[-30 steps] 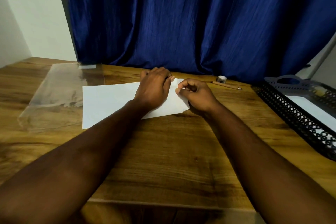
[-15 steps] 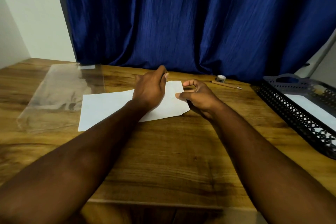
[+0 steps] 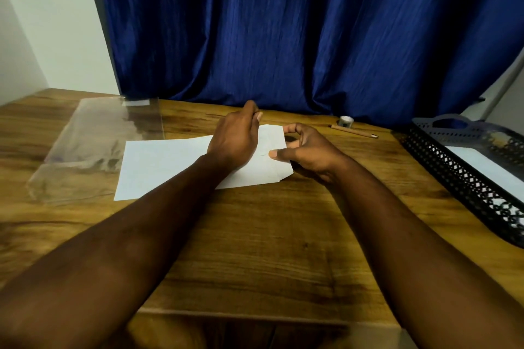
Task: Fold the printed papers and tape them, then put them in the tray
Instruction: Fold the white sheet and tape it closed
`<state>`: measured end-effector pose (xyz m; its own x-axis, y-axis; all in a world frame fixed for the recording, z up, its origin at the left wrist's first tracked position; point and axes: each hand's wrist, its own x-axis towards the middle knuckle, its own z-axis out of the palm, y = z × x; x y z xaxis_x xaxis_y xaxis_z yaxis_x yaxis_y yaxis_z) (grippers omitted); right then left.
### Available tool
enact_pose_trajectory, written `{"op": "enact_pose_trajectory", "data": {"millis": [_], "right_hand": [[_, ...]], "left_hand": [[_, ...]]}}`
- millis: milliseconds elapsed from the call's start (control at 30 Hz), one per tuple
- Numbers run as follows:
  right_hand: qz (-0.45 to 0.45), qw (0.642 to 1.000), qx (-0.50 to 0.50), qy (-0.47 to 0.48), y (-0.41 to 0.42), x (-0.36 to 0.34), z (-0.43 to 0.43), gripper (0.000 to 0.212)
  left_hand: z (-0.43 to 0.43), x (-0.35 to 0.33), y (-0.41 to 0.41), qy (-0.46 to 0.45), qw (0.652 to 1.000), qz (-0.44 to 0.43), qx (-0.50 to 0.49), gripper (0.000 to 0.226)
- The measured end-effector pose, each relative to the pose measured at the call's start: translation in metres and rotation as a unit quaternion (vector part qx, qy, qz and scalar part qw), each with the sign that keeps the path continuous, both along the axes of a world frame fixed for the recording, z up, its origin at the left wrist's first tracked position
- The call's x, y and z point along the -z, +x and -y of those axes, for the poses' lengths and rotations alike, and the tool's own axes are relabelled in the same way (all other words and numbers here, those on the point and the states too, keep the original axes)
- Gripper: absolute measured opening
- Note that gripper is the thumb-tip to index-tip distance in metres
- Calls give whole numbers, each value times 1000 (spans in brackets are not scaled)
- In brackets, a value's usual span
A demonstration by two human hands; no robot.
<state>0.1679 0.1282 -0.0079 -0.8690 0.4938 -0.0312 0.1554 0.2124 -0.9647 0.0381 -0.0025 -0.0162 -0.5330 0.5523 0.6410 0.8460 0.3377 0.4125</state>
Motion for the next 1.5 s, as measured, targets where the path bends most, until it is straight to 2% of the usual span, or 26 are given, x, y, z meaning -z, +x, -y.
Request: {"op": "enact_pose_trajectory", "data": {"millis": [167,300,400,500,567,633,667,767,867,1000,1067,1267,1433,1500], "right_hand": [[-7,1000,9,-10,-3,0,4,73],[-19,999,43,-1,-2,0,2,70],[-20,992,126,8,-2,2,-5,51],[6,978,188,85,-1,7,-14,37],[9,969,200,144,-2,10,-17,25],[-3,969,192,157,-3,12,-19,12],[-7,971,183,151,-2,12,-19,13],[12,979,144,143,-2,11,-24,33],[17,976,149,158,2,15,-37,38],[24,969,77,233,8,23,-55,21],[13,964,55,261,5,26,-57,20],[-5,945,78,319,-6,30,-56,17],[7,934,108,340,-15,33,-57,12],[7,934,112,340,-15,34,-58,10]], "left_hand": [[4,-3,3,48,996,26,74,20],[4,-1,6,33,995,6,97,29],[4,3,1,-32,996,-16,82,33],[1,9,-2,-135,986,10,100,45],[-3,15,-3,-227,967,44,105,54],[-6,20,-5,-282,953,55,101,59],[-7,21,-6,-291,950,56,100,61],[-8,21,-8,-303,945,63,108,68],[-6,20,-8,-309,941,66,119,71],[-3,17,-9,-311,939,65,130,72],[-1,17,-10,-311,939,59,130,72],[-1,18,-13,-311,939,50,134,78],[0,16,-10,-332,932,51,133,98],[1,15,-8,-336,931,52,132,100]]}}
